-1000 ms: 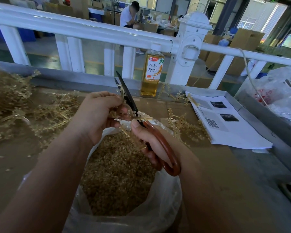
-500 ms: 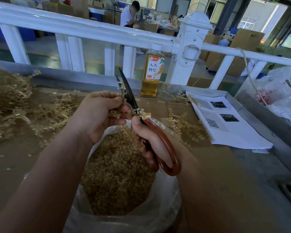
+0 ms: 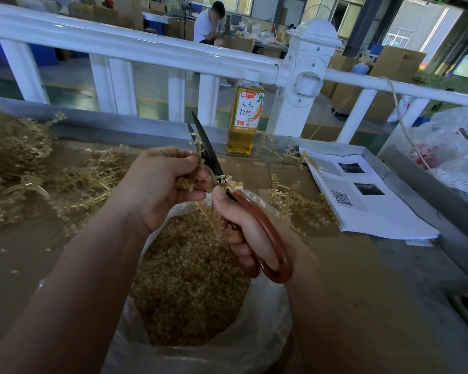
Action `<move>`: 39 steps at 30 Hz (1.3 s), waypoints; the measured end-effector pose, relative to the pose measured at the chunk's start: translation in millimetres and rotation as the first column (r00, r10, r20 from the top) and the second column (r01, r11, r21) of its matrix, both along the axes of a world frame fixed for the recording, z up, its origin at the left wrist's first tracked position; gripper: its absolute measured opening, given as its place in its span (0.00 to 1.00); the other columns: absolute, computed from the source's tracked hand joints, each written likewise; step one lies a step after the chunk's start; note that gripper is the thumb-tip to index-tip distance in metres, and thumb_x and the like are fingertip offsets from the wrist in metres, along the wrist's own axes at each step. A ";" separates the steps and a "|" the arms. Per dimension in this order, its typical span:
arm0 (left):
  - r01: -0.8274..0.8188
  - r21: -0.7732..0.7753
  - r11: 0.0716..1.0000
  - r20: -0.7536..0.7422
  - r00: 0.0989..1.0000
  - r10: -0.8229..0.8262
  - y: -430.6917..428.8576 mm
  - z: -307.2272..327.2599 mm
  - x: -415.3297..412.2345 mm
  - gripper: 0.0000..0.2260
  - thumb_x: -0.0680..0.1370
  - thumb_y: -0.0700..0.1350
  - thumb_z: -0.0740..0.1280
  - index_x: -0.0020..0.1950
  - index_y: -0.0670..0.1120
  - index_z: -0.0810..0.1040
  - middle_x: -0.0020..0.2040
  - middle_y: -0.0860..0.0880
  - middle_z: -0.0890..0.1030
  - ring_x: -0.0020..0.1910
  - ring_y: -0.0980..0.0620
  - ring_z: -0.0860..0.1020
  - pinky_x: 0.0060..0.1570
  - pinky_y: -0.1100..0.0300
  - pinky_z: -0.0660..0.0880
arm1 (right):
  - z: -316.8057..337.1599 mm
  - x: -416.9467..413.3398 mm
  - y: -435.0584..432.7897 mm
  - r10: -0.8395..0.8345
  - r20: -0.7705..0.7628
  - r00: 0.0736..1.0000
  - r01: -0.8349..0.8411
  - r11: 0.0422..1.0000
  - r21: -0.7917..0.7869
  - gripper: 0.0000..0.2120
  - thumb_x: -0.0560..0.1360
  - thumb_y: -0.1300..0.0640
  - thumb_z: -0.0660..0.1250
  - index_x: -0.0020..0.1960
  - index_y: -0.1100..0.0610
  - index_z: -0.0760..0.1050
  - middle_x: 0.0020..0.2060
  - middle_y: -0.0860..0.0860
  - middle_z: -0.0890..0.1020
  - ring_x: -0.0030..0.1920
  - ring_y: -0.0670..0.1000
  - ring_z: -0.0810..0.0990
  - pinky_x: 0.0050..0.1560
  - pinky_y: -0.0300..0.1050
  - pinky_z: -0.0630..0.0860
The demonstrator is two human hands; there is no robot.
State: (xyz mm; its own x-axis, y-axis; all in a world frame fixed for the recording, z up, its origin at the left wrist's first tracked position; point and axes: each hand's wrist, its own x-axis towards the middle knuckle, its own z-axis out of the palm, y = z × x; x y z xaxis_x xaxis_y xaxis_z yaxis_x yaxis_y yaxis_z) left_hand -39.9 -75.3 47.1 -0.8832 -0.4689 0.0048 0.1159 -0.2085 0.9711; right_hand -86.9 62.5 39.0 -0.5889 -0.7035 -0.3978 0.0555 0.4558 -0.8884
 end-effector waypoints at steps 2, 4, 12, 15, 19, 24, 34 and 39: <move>0.004 -0.001 1.000 0.002 1.000 -0.004 -0.7 0.1 0.3 0.09 0.78 0.35 0.58 0.40 0.40 0.73 0.24 0.50 0.77 0.24 0.55 0.77 0.23 0.66 0.74 | -0.9 -1.5 -1.0 0.007 -0.045 0.999 -0.007 1.000 0.005 0.20 0.75 0.36 0.54 0.35 0.51 0.65 0.26 0.48 0.67 0.20 0.43 0.64 0.24 0.38 0.62; 0.015 -0.014 1.000 0.005 1.000 -0.014 -1.5 0.5 0.6 0.09 0.78 0.35 0.58 0.40 0.41 0.73 0.25 0.49 0.77 0.24 0.55 0.77 0.23 0.66 0.74 | -2.3 -4.0 -2.8 0.017 -0.052 0.998 -0.018 1.000 -0.002 0.19 0.77 0.38 0.53 0.39 0.52 0.66 0.27 0.50 0.67 0.20 0.43 0.64 0.24 0.37 0.63; 0.024 -0.007 1.000 0.012 1.000 -0.024 -1.6 -0.2 0.2 0.09 0.78 0.35 0.59 0.39 0.40 0.73 0.25 0.48 0.77 0.24 0.54 0.77 0.23 0.65 0.74 | -2.7 -4.6 -2.9 0.019 0.131 0.991 -0.015 0.999 -0.037 0.19 0.82 0.50 0.45 0.35 0.53 0.60 0.12 0.45 0.67 0.12 0.40 0.65 0.15 0.30 0.62; 0.022 -0.003 1.000 0.010 1.000 -0.022 -1.7 0.2 -0.7 0.09 0.78 0.35 0.59 0.40 0.40 0.73 0.25 0.49 0.77 0.24 0.54 0.77 0.24 0.65 0.75 | 0.5 -5.0 -3.3 -0.012 0.077 0.997 0.014 1.000 -0.017 0.19 0.79 0.43 0.52 0.35 0.52 0.61 0.21 0.48 0.68 0.13 0.41 0.64 0.16 0.30 0.61; 0.017 -0.002 1.000 0.003 1.000 -0.017 -2.6 -0.6 -0.2 0.09 0.78 0.35 0.59 0.39 0.41 0.74 0.25 0.48 0.77 0.25 0.54 0.77 0.26 0.64 0.76 | 1.8 1.0 -2.6 0.004 0.010 1.000 -0.003 0.999 -0.040 0.16 0.80 0.43 0.51 0.38 0.50 0.63 0.26 0.49 0.69 0.17 0.41 0.65 0.18 0.33 0.61; -0.007 -0.014 1.000 0.002 1.000 0.007 -1.9 -0.5 -0.7 0.09 0.77 0.34 0.59 0.38 0.41 0.74 0.24 0.48 0.76 0.24 0.53 0.77 0.25 0.64 0.76 | 6.1 2.0 -4.1 0.029 -0.163 0.986 -0.027 1.000 0.014 0.18 0.77 0.37 0.50 0.36 0.48 0.60 0.30 0.52 0.67 0.26 0.48 0.64 0.29 0.42 0.62; -0.013 -0.032 0.999 0.009 1.000 0.014 -1.3 0.6 -0.8 0.09 0.78 0.35 0.59 0.39 0.41 0.75 0.25 0.48 0.76 0.24 0.53 0.77 0.26 0.64 0.76 | 0.5 1.8 0.5 0.027 -0.050 0.998 -0.030 0.998 -0.060 0.15 0.76 0.37 0.50 0.38 0.46 0.63 0.28 0.47 0.67 0.14 0.40 0.65 0.16 0.30 0.59; -0.058 -0.071 0.996 0.006 0.998 0.059 1.0 -1.4 -0.9 0.10 0.78 0.44 0.62 0.38 0.44 0.75 0.22 0.50 0.75 0.22 0.55 0.74 0.23 0.64 0.74 | -1.8 -1.0 -0.3 0.014 -0.109 0.994 -0.015 1.000 -0.009 0.15 0.76 0.37 0.49 0.39 0.46 0.62 0.30 0.49 0.64 0.13 0.41 0.63 0.15 0.30 0.57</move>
State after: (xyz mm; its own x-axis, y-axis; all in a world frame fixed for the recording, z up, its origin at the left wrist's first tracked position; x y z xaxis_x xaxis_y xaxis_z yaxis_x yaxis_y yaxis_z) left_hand -40.8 -74.3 45.6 -0.8545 -0.5184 0.0330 0.1180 -0.1319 0.9842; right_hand -87.9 62.2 37.2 -0.6178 -0.7161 -0.3248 -0.0482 0.4468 -0.8933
